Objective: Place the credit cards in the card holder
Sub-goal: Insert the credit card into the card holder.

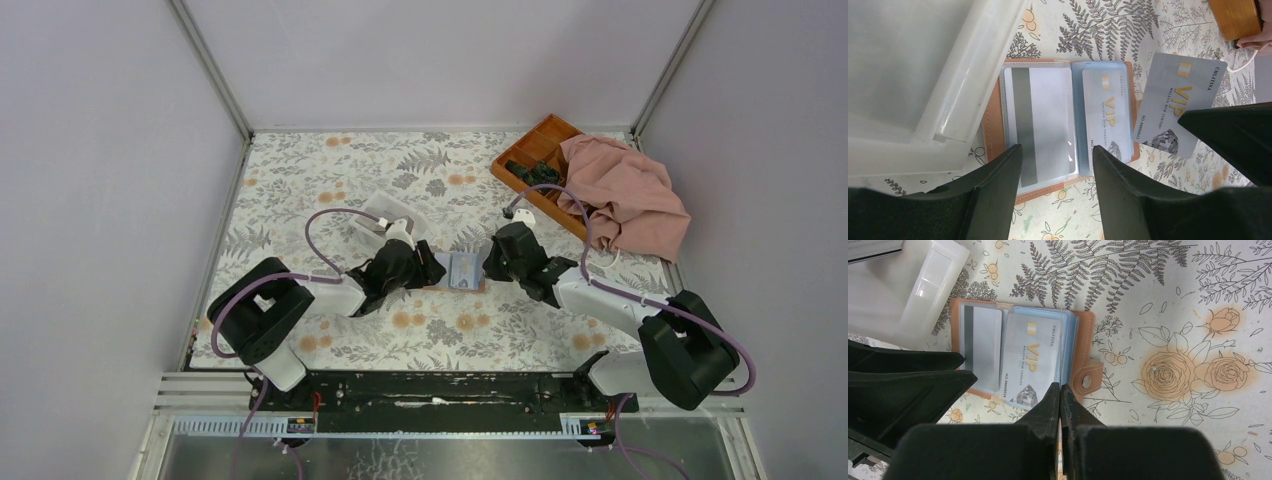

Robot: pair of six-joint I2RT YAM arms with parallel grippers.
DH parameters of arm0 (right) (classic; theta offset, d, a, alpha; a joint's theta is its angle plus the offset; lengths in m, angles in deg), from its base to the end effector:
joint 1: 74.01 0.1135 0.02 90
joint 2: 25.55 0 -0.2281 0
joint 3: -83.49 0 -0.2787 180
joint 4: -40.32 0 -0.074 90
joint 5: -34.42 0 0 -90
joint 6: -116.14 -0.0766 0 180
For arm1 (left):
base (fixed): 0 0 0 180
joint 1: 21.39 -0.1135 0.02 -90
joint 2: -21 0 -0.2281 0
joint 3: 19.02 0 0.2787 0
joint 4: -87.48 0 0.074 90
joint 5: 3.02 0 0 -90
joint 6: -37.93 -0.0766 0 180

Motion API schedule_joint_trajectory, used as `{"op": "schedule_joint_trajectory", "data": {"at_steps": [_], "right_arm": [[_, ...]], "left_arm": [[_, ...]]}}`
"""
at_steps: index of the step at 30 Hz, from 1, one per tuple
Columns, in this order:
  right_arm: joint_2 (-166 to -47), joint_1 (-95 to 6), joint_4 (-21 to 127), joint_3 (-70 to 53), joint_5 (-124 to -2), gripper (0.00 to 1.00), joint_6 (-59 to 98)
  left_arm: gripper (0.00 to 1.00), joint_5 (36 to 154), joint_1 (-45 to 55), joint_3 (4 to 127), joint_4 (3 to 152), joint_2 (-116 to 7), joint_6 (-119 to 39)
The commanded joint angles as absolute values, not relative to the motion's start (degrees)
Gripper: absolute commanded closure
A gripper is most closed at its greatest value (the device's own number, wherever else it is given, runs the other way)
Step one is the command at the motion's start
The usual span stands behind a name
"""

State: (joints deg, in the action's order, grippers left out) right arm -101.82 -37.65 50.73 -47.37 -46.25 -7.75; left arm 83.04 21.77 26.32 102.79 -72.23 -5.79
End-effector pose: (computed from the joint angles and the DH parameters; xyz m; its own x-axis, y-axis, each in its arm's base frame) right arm 0.2751 0.1871 0.1168 -0.6758 0.1857 -0.7133 -0.1261 0.9243 0.3601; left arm 0.2563 -0.2332 0.0535 -0.7342 -0.3000 -0.6091 0.1586 0.7965 -0.5834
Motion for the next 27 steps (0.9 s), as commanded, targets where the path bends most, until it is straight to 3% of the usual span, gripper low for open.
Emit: {"op": "schedule_joint_trajectory", "data": {"at_steps": [1,27], "right_arm": [[-101.3,-38.1,49.0,-45.7,-46.7,1.0,-8.2],[-102.3,-40.0,42.0,-52.1,-51.3,1.0,-13.4]], "left_arm": [[0.39,82.2,22.4,27.0,102.5,-73.3,-6.9],[0.41,81.9,22.9,26.0,102.9,-74.2,-6.9]]}}
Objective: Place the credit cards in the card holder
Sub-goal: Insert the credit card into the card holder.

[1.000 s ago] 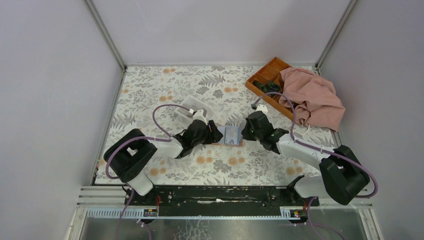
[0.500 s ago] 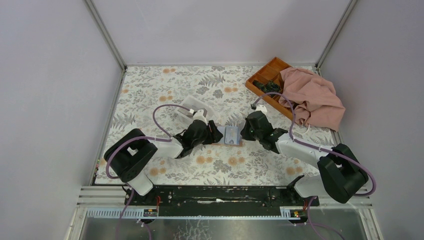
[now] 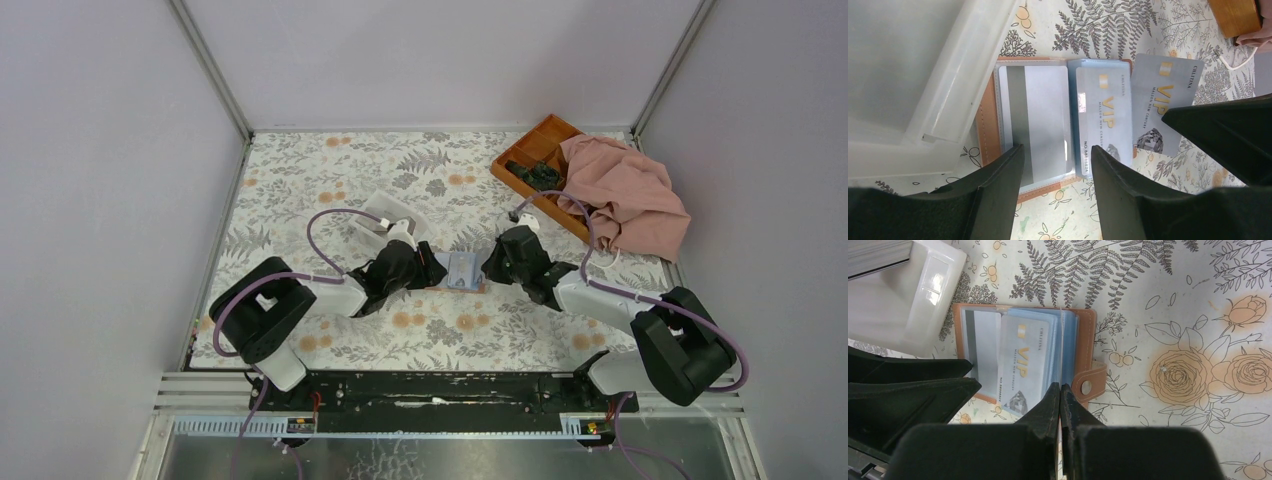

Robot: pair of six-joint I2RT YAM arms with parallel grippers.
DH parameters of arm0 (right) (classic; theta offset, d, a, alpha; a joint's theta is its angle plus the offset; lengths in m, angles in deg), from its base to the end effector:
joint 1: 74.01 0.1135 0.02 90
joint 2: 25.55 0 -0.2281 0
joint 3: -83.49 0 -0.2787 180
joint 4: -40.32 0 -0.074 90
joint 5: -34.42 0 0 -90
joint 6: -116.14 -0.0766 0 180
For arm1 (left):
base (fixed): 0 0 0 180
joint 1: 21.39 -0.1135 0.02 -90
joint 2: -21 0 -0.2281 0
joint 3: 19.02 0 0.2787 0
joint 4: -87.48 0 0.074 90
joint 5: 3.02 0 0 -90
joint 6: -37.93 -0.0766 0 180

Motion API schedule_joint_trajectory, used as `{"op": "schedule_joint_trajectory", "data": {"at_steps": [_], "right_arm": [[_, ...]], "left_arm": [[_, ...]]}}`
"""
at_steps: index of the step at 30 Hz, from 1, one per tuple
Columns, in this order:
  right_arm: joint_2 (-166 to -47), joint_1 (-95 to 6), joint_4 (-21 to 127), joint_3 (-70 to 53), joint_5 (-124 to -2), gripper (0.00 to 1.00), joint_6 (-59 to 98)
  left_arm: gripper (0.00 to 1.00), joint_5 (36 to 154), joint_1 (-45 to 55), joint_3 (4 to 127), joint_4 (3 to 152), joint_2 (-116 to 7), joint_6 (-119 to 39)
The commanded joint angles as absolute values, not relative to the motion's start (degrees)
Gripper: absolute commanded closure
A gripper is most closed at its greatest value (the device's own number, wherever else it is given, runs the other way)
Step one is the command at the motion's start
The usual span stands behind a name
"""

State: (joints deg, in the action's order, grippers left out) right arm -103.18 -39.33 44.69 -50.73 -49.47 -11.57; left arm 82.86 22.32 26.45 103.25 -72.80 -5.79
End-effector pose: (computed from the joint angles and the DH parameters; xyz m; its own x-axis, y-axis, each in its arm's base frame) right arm 0.2752 0.1805 0.1005 -0.6873 0.2640 -0.6767 -0.0945 0.8912 0.4437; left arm 0.2548 -0.2359 0.0520 -0.7354 -0.2943 -0.6105 0.1649 0.7960 -0.5824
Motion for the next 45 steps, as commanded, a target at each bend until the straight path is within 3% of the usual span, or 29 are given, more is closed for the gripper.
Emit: {"op": "schedule_joint_trajectory", "data": {"at_steps": [1,15,35,45], "right_arm": [[-102.1,-40.0,41.7,-52.2,-51.5,1.0,-13.5],[-98.5,-40.1,41.4,-50.7,-54.3,1.0,-14.2],[-103.6,-38.0,38.7,-46.1,-57.6,1.0,-15.4],[-109.7,-34.1,37.9,-41.9,-56.3,1.0,-15.5]], "left_arm": [[0.41,81.9,22.8,25.9,102.9,-74.2,-6.9],[0.42,81.6,22.8,25.4,102.9,-74.7,-6.8],[0.43,80.8,22.9,23.6,102.1,-72.0,-5.9],[0.43,74.2,22.9,20.3,96.4,-60.2,-4.7]]}}
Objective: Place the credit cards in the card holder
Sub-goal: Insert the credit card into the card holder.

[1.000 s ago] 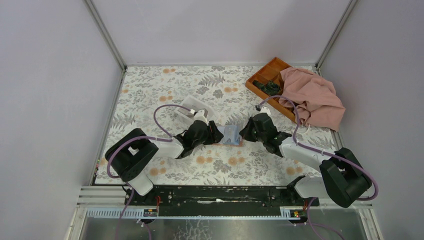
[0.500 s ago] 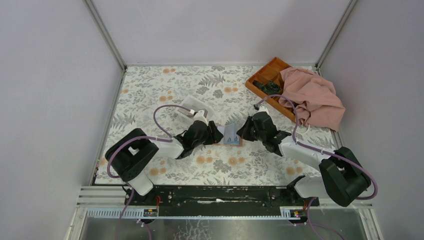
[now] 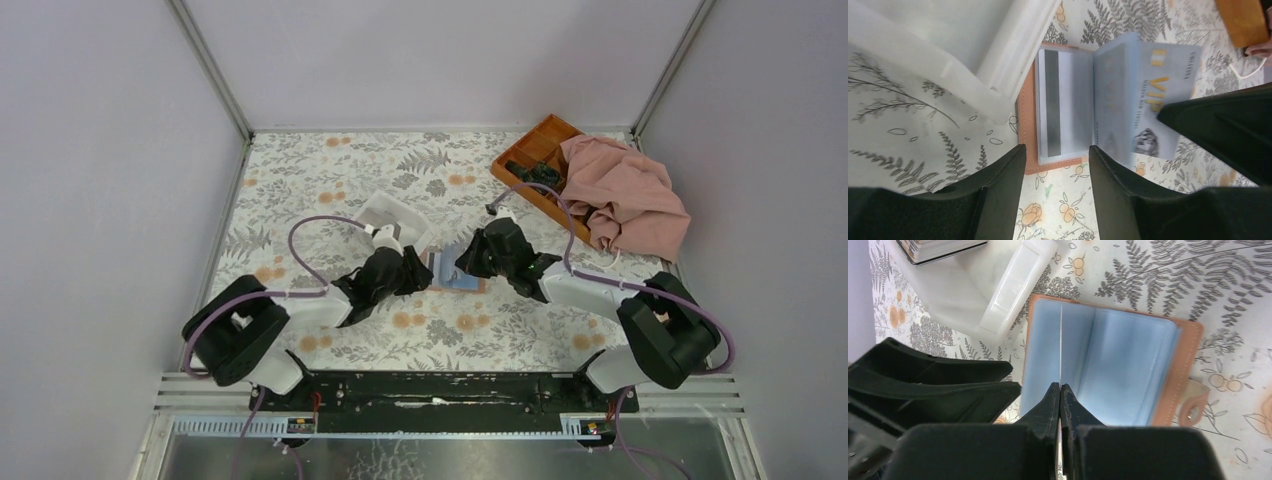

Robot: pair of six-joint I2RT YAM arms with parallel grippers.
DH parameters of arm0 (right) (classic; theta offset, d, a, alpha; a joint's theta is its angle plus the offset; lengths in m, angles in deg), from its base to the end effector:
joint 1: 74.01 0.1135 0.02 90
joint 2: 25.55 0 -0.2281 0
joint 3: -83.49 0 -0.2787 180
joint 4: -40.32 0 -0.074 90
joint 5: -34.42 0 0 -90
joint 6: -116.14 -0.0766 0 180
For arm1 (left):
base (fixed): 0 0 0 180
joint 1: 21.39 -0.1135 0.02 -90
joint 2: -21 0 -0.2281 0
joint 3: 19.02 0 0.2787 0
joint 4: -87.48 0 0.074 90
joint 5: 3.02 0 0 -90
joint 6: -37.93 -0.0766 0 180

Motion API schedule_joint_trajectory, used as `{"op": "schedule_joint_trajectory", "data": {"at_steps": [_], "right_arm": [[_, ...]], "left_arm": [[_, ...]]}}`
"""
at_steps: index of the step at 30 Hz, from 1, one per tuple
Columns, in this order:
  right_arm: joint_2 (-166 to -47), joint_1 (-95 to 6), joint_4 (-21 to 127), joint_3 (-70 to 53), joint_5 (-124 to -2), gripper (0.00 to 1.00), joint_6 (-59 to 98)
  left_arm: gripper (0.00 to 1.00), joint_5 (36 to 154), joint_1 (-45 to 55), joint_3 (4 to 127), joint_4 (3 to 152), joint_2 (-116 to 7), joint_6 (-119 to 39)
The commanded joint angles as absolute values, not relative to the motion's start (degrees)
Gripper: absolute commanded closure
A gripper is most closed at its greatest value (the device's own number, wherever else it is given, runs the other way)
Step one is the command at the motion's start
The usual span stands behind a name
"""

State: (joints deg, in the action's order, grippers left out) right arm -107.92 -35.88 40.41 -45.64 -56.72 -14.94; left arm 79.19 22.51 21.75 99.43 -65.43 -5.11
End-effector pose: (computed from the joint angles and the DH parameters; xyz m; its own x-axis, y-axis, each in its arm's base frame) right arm 0.2788 0.2208 0.1151 -0.7250 0.2661 -0.6352 -0.2046 0.7975 0.5676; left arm 0.2416 -0.2181 0.0586 -0.7157 -0.3163 -0.6227 0.1212 0.8219 -0.5566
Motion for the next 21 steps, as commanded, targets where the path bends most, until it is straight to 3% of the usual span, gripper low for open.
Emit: {"op": "schedule_joint_trajectory", "data": {"at_steps": [1,21], "right_arm": [[-110.2,-33.7,37.9,-41.4,-56.0,1.0,-15.4],[-114.5,-31.9,38.4,-41.1,-52.4,1.0,-14.5]], "left_arm": [[0.43,73.7,22.9,20.0,96.1,-59.0,-4.7],[0.43,77.9,22.8,23.8,96.3,-61.0,-8.8]]}}
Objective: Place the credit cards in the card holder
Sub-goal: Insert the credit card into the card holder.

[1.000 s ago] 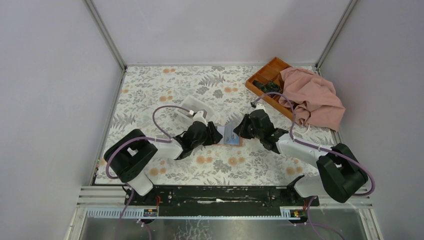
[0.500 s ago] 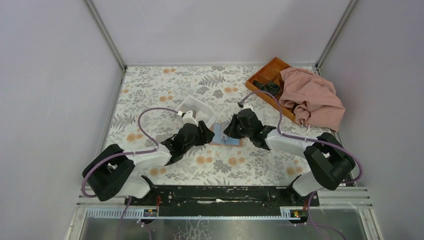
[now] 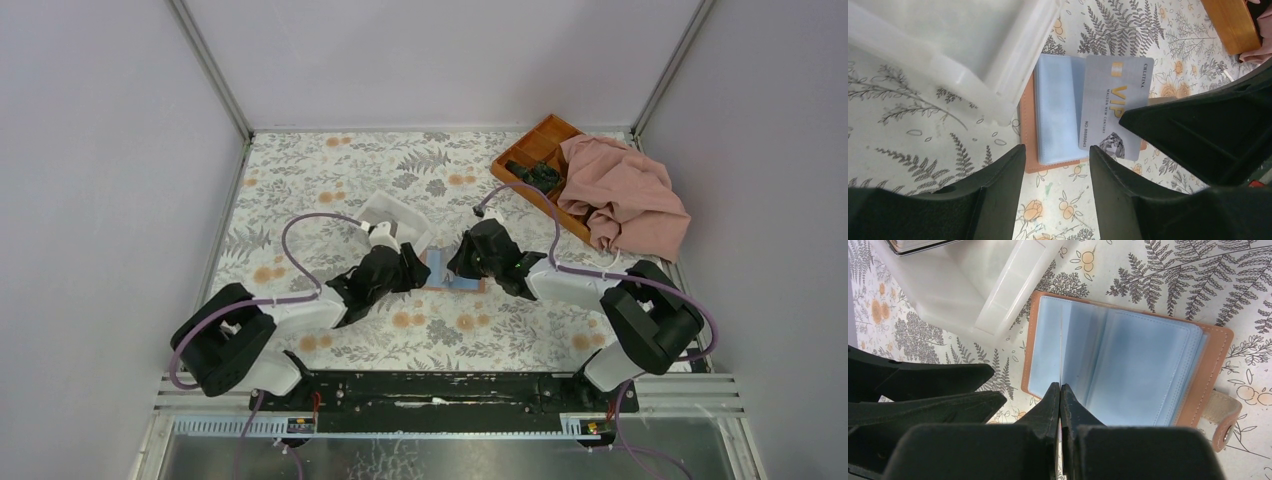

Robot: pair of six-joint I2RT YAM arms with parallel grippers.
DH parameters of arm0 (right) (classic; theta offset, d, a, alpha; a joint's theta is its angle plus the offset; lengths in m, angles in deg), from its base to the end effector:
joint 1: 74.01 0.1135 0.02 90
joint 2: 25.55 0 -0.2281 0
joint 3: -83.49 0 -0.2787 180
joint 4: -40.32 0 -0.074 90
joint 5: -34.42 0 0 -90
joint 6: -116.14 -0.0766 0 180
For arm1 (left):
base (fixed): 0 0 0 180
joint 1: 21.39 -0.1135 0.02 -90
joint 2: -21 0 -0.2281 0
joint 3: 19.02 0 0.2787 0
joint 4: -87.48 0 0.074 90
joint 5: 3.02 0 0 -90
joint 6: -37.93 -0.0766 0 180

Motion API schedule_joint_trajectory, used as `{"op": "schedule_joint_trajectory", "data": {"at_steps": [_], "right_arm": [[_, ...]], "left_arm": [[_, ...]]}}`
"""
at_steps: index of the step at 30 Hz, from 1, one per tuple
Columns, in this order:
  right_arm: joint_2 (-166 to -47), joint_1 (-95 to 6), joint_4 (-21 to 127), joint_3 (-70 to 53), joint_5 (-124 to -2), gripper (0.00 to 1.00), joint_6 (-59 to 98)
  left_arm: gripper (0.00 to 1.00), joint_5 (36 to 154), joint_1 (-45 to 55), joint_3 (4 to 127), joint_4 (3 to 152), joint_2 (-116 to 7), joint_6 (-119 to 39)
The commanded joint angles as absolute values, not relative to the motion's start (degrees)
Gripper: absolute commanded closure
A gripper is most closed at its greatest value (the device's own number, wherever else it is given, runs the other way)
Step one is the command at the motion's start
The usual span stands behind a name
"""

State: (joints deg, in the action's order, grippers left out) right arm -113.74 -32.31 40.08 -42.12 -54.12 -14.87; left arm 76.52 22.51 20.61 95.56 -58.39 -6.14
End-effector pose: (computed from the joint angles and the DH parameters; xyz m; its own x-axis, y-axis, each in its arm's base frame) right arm 0.2775 0.2446 0.1032 -0.7374 0.2215 -0.6381 -0.2190 0.8152 0.5362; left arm 0.2397 -0.2114 0.0810 -0.6731 -0.3328 -0.6604 0.1250 0.8290 -0.5451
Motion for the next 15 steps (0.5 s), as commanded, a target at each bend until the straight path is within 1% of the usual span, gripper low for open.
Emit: {"op": "schedule_joint_trajectory", "data": {"at_steps": [1,8,11,13,15], "right_arm": [[-114.7,-31.9,38.1,-41.2,-52.5,1.0,-14.7],[-114.0,-32.2,37.1,-42.3,-52.9,1.0,-14.8],[-113.0,-32.4,37.6,-42.4,-53.0,1.0,-14.4],[-112.4,-32.4,37.8,-42.5,-52.9,1.0,-14.2],[-111.6,-32.4,38.0,-42.7,-52.9,1.0,-14.1]], "left_arm": [[0.43,78.2,22.8,24.8,95.8,-61.9,-9.1],[0.45,77.7,22.8,27.8,93.8,-68.2,-10.3],[0.53,76.5,22.8,27.7,93.1,-69.7,-10.2],[0.55,75.3,22.8,27.5,92.6,-70.3,-9.8],[0.6,74.6,22.8,27.3,92.6,-70.7,-9.8]]}}
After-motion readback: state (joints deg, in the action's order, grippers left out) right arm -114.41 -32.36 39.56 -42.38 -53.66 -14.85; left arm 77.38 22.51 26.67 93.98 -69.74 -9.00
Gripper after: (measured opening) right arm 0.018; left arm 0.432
